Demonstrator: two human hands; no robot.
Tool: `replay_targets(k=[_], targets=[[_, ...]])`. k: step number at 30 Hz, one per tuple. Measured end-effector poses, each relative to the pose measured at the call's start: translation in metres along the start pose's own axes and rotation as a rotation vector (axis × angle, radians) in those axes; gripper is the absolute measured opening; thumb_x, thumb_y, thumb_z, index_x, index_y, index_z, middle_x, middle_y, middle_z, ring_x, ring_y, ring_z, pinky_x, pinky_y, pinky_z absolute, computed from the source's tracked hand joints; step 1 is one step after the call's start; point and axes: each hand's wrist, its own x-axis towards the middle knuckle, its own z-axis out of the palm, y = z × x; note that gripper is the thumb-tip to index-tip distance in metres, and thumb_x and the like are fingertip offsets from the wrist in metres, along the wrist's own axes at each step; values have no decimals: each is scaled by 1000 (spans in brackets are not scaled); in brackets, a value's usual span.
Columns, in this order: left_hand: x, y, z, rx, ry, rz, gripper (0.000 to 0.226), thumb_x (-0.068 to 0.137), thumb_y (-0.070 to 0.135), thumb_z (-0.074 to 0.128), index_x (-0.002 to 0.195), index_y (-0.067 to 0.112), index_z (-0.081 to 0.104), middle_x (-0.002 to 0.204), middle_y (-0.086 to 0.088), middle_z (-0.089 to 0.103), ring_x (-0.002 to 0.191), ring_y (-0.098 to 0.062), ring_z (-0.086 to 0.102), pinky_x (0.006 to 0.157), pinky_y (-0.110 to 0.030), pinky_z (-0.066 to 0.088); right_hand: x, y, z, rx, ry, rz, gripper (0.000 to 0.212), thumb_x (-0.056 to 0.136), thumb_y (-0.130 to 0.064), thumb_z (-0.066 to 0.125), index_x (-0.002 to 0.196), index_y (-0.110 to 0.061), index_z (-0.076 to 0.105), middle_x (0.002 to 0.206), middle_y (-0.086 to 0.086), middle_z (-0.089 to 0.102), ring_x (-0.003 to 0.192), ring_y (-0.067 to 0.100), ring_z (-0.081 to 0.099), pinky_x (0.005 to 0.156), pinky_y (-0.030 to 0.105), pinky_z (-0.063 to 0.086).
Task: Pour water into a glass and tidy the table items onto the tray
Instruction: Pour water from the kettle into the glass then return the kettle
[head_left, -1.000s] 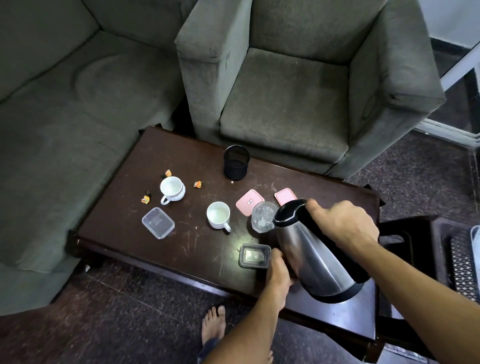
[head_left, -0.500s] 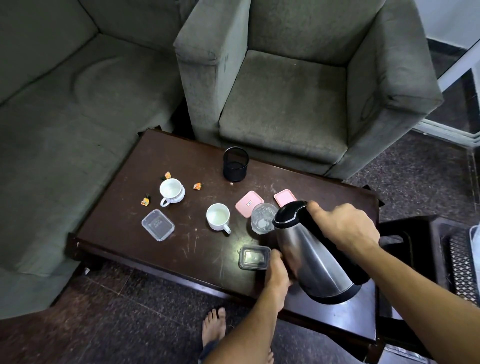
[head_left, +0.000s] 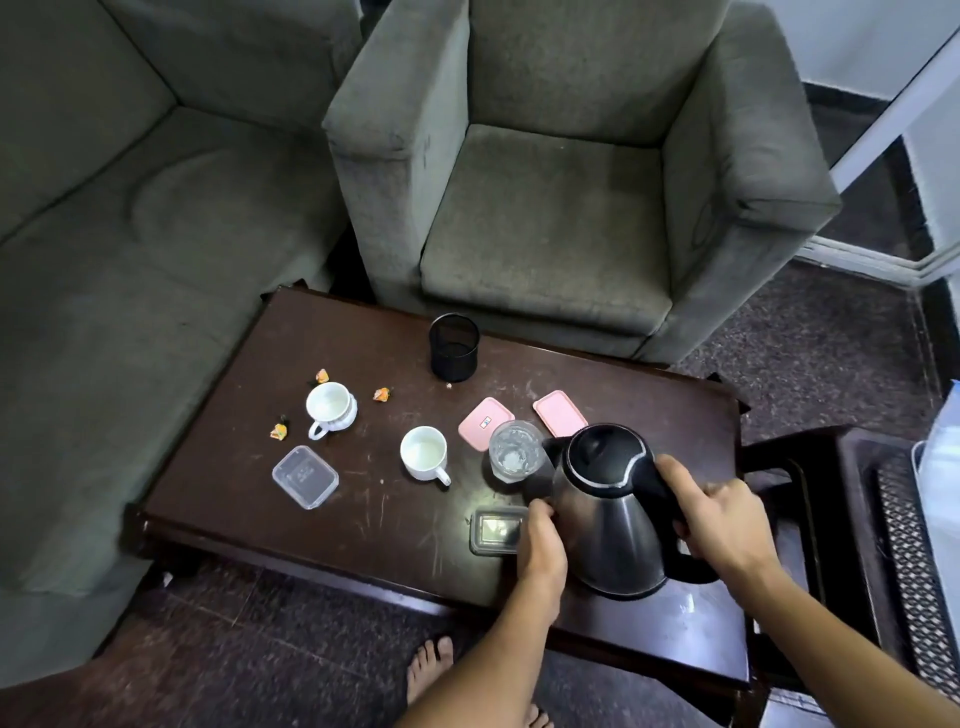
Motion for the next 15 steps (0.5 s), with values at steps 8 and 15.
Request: replay_targets(k=[8,15], targets=[[-12,4,37,230,-36,194,38,97,39,43,116,24,72,119,-1,71,115,-20,61,107,-40,44,-25,57,-21,385,174,96,90,67,-75,59,52,13,50,42,11,54,37,17,47,49,30,40],[-28,10,94,470,-78,359,40,80,62,36,102,58,69,116,15,71,110,-14,62,101,-37,46,-40,75,-70,501,340,120,75,74,-74,59,38,-9,53,38,10,51,36,16,44,48,29,36]])
